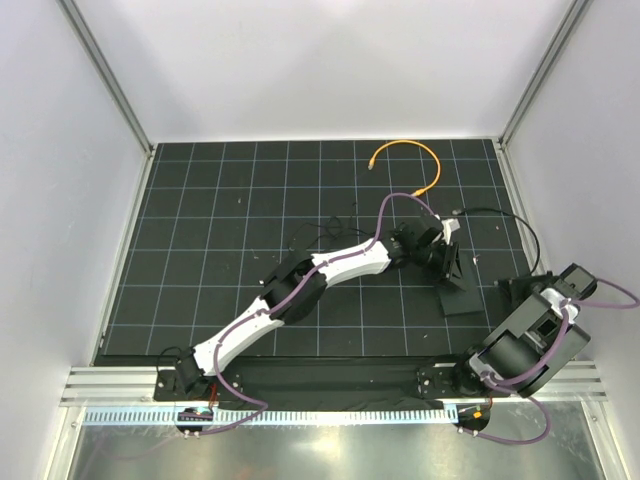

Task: Pull the plug from the switch port

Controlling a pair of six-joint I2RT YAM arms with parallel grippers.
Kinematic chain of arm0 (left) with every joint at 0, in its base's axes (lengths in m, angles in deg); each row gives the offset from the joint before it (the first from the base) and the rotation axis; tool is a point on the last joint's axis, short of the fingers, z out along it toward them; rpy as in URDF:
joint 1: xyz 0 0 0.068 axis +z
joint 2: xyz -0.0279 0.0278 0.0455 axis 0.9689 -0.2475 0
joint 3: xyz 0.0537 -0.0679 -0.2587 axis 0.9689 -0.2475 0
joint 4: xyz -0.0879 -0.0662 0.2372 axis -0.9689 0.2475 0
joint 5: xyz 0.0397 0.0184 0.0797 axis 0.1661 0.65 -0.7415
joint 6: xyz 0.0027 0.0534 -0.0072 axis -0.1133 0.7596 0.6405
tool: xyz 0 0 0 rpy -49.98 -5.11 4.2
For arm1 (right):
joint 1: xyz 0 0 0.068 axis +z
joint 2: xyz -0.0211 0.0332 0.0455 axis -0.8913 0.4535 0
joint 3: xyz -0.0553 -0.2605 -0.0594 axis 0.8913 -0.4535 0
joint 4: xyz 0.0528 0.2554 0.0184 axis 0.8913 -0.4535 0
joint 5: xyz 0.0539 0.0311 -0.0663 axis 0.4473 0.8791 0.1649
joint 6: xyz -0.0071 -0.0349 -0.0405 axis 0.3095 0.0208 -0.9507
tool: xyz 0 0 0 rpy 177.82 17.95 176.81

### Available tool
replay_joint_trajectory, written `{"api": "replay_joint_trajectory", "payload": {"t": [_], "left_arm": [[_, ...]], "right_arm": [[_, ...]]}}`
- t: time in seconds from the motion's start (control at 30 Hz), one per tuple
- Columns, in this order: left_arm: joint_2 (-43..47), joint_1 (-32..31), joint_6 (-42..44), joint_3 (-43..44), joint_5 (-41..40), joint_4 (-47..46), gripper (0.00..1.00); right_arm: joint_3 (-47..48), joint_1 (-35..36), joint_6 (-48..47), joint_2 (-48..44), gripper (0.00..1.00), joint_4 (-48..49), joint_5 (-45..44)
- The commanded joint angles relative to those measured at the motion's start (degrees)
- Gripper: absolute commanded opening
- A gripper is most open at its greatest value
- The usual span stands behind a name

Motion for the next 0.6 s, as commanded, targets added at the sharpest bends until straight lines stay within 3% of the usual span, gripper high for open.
{"api": "replay_joint_trajectory", "payload": {"t": [0.0,0.23,0.43,0.57], "left_arm": [[0.56,1.01,3.43,-2.95,-1.08,11.02,0.39],[10.22,4.96,5.71,-3.39,-0.2,11.89,0.49],[17.52,10.32,7.04,2.68,1.73,18.74,0.57],[24.81,13.92,6.51,-1.97,0.51,18.22,0.58]], "right_arm": [[5.05,2.63,-1.56,-0.11,0.01,-0.74,0.08],[13.39,7.64,4.58,2.96,0.01,-1.8,-0.19],[22.09,11.33,9.6,6.3,0.01,0.49,1.13],[25.88,13.09,16.27,9.11,0.01,5.14,2.18]]}}
